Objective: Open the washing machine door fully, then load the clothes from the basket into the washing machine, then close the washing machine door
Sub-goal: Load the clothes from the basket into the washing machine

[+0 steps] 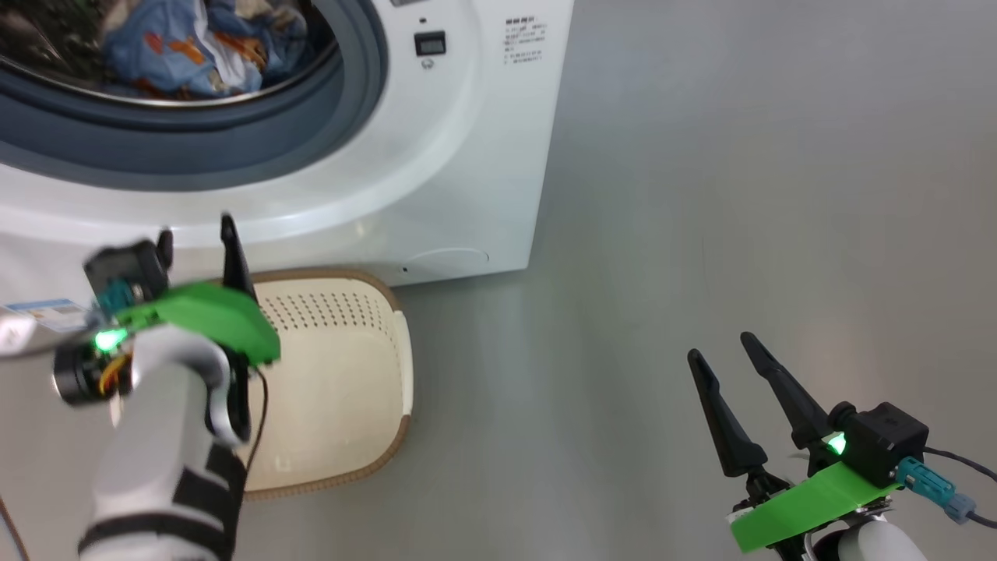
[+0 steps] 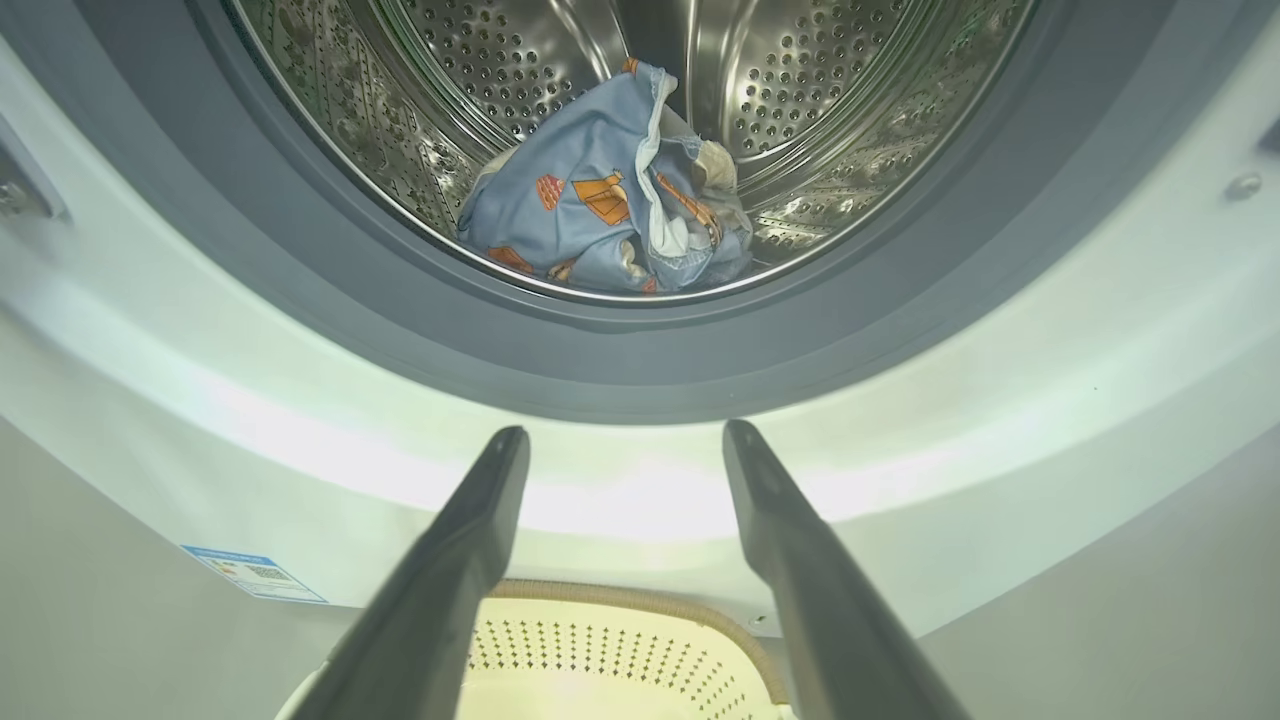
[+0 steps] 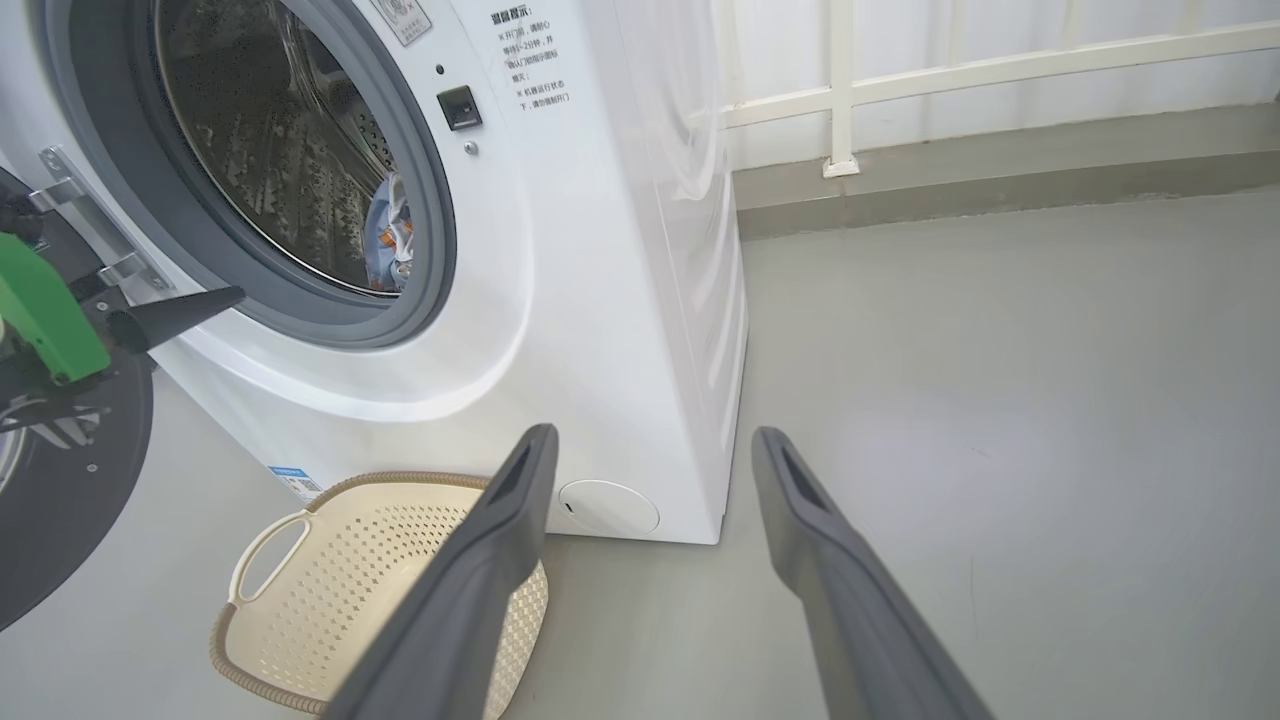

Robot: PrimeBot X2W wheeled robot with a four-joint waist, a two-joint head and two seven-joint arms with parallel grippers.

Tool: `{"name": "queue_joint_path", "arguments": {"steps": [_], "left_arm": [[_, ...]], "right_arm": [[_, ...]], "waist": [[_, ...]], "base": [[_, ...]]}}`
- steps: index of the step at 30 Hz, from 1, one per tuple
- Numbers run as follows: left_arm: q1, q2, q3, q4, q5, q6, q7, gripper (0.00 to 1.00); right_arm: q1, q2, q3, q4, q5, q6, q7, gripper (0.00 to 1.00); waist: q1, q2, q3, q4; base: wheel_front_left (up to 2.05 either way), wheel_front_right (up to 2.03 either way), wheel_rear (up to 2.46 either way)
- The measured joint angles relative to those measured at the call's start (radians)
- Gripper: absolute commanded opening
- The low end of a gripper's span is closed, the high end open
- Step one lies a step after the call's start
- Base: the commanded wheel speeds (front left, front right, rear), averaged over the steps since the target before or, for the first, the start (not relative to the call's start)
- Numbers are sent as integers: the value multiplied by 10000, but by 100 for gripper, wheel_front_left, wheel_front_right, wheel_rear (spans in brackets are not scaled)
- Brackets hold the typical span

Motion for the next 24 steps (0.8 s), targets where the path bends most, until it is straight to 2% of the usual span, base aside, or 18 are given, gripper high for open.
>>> {"name": "queue_joint_path", "arguments": {"steps": [9,24], "left_arm": [[2329,-102,12,-1536,253,10,0,100],[6081,-132,61,-4920,468,100,0,100]], "right_arm": [[394,40,-307,44,-42,0,0,100],[1019,159,-631,0,-274,0,0,100]], "waist": [[0,-1,-821,79],[0,0,-2071,212]], "base": [[0,0,0],[0,0,0]]}}
